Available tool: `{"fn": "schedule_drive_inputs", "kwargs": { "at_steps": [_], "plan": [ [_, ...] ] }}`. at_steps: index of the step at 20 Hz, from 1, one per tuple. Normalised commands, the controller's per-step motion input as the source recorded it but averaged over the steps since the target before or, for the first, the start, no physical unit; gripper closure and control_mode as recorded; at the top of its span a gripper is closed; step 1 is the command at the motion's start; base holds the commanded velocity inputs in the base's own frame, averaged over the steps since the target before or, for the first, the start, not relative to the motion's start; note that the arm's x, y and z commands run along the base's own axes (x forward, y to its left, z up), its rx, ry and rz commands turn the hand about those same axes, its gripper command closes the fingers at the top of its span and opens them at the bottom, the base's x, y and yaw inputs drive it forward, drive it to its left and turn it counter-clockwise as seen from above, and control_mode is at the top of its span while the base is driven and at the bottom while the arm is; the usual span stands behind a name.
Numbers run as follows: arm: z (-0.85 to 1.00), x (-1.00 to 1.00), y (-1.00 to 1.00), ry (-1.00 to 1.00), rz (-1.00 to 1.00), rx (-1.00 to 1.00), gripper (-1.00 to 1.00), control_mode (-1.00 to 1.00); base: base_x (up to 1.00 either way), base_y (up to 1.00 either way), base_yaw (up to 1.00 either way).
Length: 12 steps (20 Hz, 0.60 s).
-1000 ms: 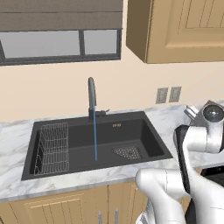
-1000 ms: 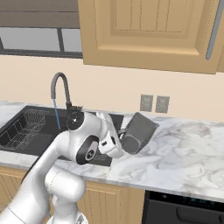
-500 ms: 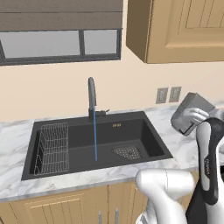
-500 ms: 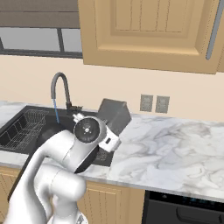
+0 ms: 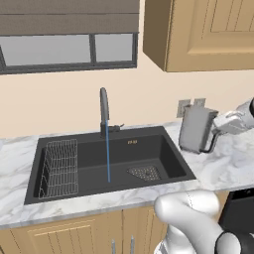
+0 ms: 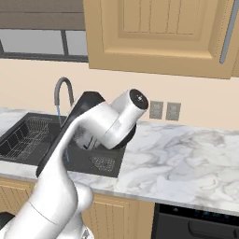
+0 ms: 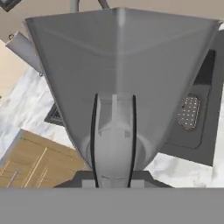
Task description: Turn on the sink faucet and place the jug under the water for a few seconds to fill it up.
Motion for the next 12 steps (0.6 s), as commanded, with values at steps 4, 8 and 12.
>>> {"fn": "schedule_drive_inputs", "kwargs": {
  "at_steps": [4, 8, 12],
  "plan": [
    [-0.02, 0.06, 0.11, 0.12, 0.66, 0.0, 1.0, -1.0, 0.0, 0.0, 0.0],
    [-0.34, 0.0, 0.08, -0.17, 0.32, 0.22, 1.0, -1.0, 0.0, 0.0, 0.0],
    [-0.33, 0.01, 0.21, -0.18, 0.27, 0.31, 1.0, -1.0, 0.0, 0.0, 0.0]
  ]
}}
